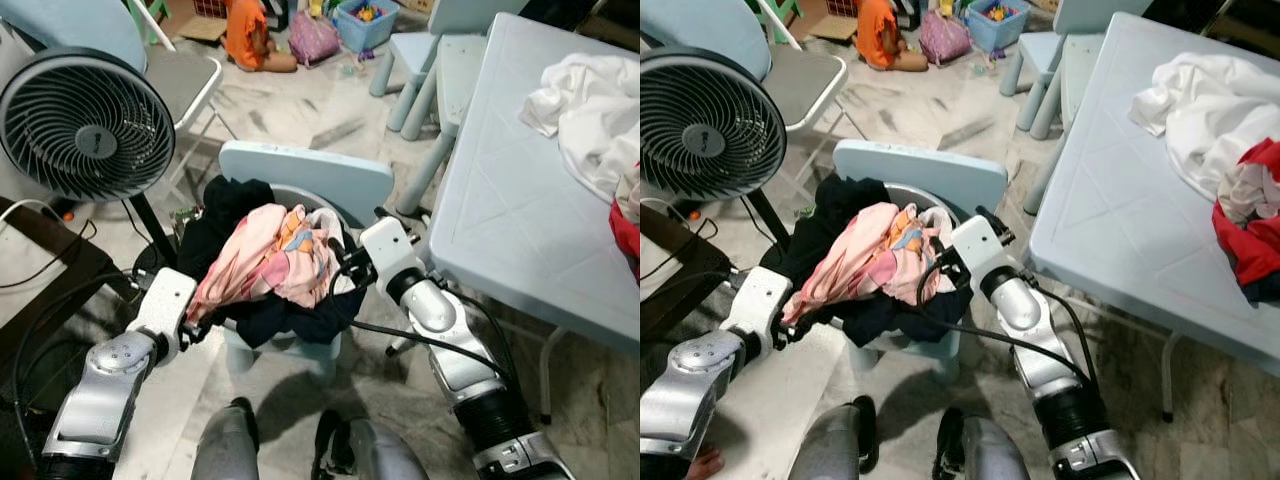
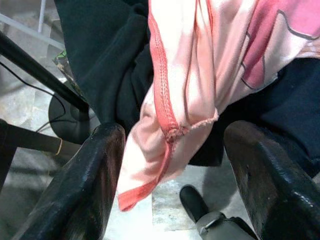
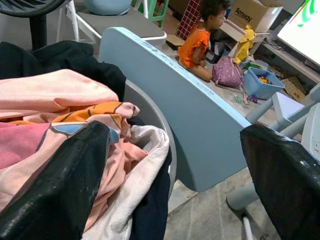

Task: Hang hanger

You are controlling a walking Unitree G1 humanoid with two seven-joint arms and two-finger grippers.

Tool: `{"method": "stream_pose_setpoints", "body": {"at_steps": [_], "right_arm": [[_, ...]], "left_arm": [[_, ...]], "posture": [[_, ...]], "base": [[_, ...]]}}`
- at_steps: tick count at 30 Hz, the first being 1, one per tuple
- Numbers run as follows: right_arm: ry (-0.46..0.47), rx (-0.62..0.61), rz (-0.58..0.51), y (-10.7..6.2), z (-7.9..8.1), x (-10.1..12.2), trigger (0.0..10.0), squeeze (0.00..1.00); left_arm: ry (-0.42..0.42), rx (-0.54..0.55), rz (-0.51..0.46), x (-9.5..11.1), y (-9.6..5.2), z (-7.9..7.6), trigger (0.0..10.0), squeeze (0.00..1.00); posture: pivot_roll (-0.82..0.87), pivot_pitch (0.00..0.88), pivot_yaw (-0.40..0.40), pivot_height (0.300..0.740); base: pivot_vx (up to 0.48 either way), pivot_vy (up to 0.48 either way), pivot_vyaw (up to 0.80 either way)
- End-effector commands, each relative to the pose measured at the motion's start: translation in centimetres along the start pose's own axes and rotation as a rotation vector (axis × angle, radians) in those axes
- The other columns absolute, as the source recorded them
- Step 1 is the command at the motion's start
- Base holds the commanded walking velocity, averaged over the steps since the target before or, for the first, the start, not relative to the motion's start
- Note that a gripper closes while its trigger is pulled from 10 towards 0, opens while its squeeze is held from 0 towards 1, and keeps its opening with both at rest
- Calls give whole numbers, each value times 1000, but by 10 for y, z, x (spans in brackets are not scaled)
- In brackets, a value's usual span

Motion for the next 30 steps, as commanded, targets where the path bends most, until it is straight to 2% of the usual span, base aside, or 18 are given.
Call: {"method": "stream_pose_setpoints", "body": {"at_steps": [1,4,7,8,9,10,11,12,13,23,24,25,27,30], "right_arm": [[-7,-1,14,0,-2,-3,10000,0],[-13,0,13,-1,-3,-2,10000,0],[-16,-1,14,-2,-4,-3,10000,0],[-17,-2,15,-3,-4,-3,10000,0],[-17,-2,15,-3,-5,-3,10000,0],[-17,-2,16,-3,-5,-3,10000,0],[-18,-1,15,-2,-5,-3,10000,0],[-18,-1,15,-2,-5,-3,10000,0],[-18,1,14,-2,-4,-2,10000,0],[-6,22,31,-3,-2,-4,10000,0],[16,56,41,-4,1,-6,10000,0],[52,145,58,-7,8,-7,10000,0],[70,228,80,-11,13,-9,10000,0],[69,287,113,-14,14,-13,10000,0]], "left_arm": [[-10,-9,15,-4,5,-3,10000,0],[-21,-33,1,0,13,-5,10000,0],[-30,-56,2,0,15,-7,10000,0],[-34,-66,0,0,15,-9,8392,0],[-40,-71,-2,0,16,-10,4471,0],[-44,-74,-4,0,16,-10,4471,0],[-44,-76,-4,-1,17,-11,863,0],[-44,-76,-4,-1,17,-11,863,0],[-47,-83,-6,-1,19,-12,0,0],[-48,-111,-3,-3,20,-16,0,0],[-48,-112,-2,-4,20,-16,0,0],[-48,-111,0,-5,20,-16,0,0],[-48,-110,1,-6,20,-15,0,0],[-48,-107,3,-7,20,-14,0,0]], "posture": [[34,162,-72,740],[24,160,-75,740],[23,161,-75,740],[23,161,-75,740],[24,161,-77,740],[24,161,-77,740],[24,161,-77,740],[24,161,-77,740],[22,161,-79,740],[22,162,-79,740],[21,164,-78,740],[21,164,-78,740],[22,166,-75,740],[21,166,-77,740]], "base": [[0,0,0],[0,0,0],[0,0,0],[0,0,0],[0,0,0],[0,0,0],[0,0,0],[0,0,0],[0,0,0],[0,0,0],[0,0,0],[0,0,0],[0,0,0],[0,0,0]]}}
Point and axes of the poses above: a point about 5 cm out from each wrist's last joint towards the gripper, its own y axis pointing out of the wrist towards the gripper, its own x axis along the axis of the wrist's last joint, z = x × y, the point moved 1 cm from there along y, pointing out of the wrist towards the gripper, and after that the axes turned 13 degrees about y, right-handed, at the moved point
